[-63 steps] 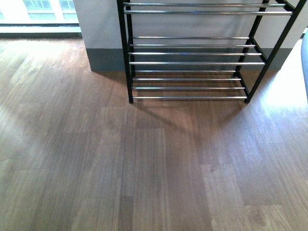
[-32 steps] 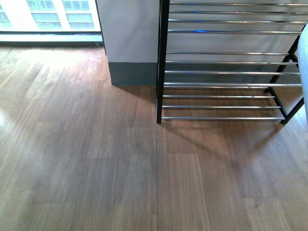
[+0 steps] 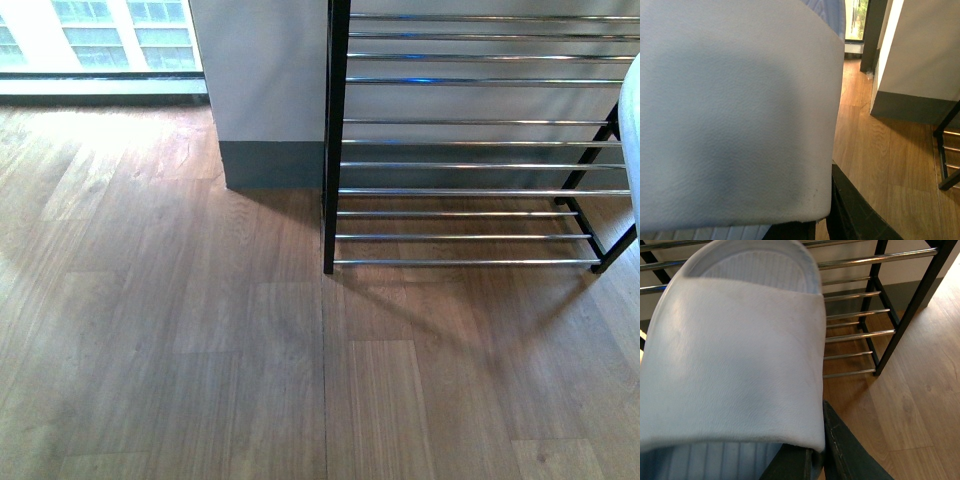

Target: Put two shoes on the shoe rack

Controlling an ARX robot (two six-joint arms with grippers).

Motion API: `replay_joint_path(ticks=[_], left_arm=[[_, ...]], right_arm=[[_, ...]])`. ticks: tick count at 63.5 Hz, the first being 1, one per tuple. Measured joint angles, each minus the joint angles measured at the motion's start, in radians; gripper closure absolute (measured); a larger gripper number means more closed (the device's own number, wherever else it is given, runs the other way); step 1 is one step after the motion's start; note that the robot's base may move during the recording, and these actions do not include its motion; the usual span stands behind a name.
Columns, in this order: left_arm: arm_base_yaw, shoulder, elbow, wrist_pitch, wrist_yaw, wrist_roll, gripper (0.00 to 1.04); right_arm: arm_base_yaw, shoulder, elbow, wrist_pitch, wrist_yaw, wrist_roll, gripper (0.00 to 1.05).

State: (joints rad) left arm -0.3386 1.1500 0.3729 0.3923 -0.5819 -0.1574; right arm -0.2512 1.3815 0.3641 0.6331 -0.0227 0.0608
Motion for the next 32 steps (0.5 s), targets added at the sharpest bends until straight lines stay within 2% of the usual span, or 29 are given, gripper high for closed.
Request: replay_joint_path(ticks=[32], left_arm=[[0.001,-0.001,0.000,0.000,-0.002,0.000,1.03]], right_arm=[[-0.002,0.000,0.000,0.000,-0.001,0.000,1.03]])
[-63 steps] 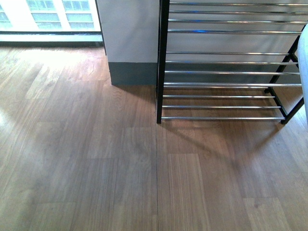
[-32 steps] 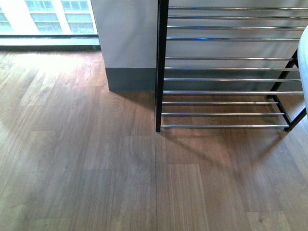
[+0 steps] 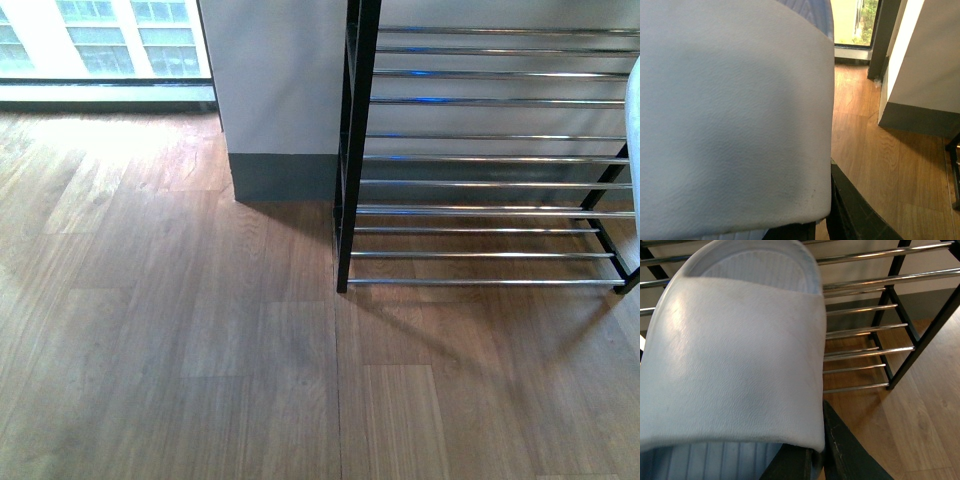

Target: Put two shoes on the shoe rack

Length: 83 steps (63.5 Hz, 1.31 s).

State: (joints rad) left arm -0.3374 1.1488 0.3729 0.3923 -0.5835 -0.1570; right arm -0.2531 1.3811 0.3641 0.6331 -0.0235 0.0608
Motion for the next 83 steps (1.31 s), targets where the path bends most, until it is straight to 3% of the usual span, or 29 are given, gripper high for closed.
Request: replay_joint_path(ticks=[83], left_arm=[[0.000,-0.002,0.000,0.000,0.000,0.000,1.03]], right_arm=[[-0.001,0.000,-0.001,0.000,0.002,0.000,1.03]])
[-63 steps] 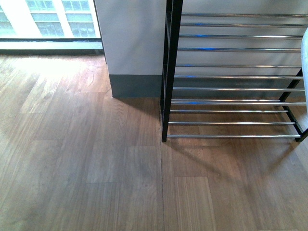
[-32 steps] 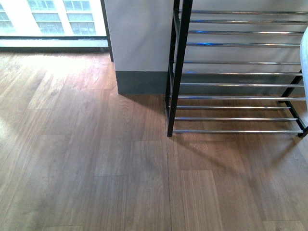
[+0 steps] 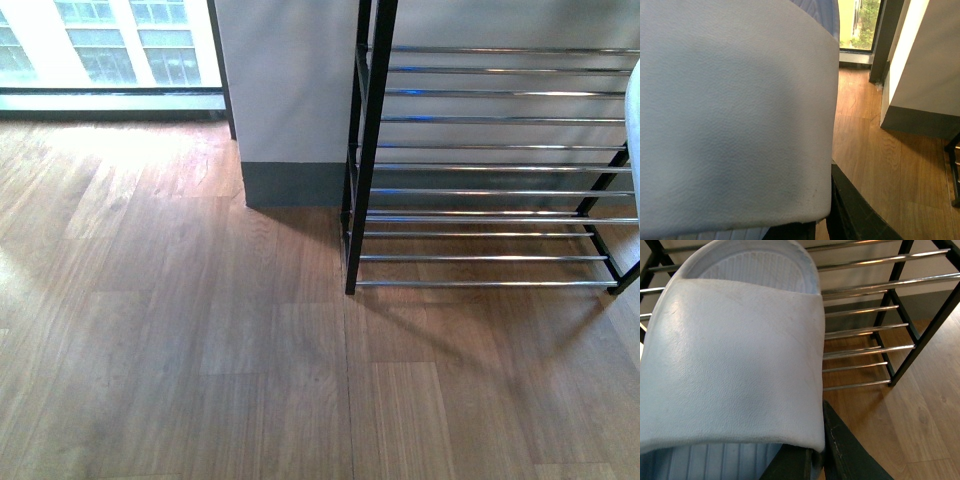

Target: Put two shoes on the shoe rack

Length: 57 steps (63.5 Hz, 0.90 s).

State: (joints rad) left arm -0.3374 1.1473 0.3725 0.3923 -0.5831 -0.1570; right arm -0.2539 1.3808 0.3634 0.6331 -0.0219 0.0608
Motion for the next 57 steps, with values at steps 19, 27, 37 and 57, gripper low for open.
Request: replay_joint_path(ticks=[19,27,37,57], left_arm=[[0.000,0.000,0.000,0.000,0.000,0.000,1.03],[0.000,0.000,0.000,0.000,0.000,0.000,1.03],[0.000,0.000,0.000,0.000,0.000,0.000,1.03],[0.000,0.001,0.000,0.000,0.000,0.000,1.03]], right_arm=[[0.000,0.000,0.000,0.000,-0.001,0.000,1.03],[0.000,0.000,0.000,0.000,-0.001,0.000,1.03],[0.000,0.000,0.000,0.000,-0.001,0.000,1.03],[0.000,0.001,-0.002,0.000,-0.001,0.000,1.03]])
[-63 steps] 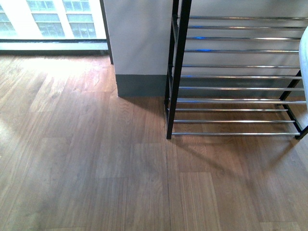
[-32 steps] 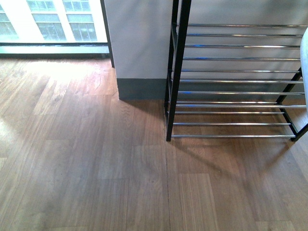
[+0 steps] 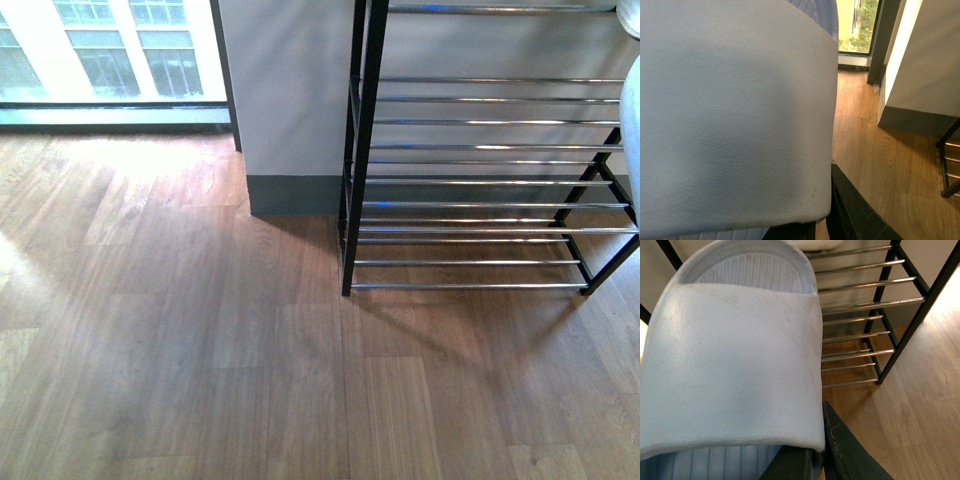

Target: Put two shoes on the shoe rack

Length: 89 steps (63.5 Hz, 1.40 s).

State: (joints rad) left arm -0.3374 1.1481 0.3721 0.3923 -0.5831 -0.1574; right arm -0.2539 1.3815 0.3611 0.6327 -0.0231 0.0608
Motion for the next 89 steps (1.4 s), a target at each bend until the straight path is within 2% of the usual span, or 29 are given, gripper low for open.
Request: replay_joint_path(ticks=[89], left_arm=[[0.000,0.000,0.000,0.000,0.000,0.000,1.03]], right_arm=[[0.000,-0.001,0.002,0.000,0.000,0.000,1.03]])
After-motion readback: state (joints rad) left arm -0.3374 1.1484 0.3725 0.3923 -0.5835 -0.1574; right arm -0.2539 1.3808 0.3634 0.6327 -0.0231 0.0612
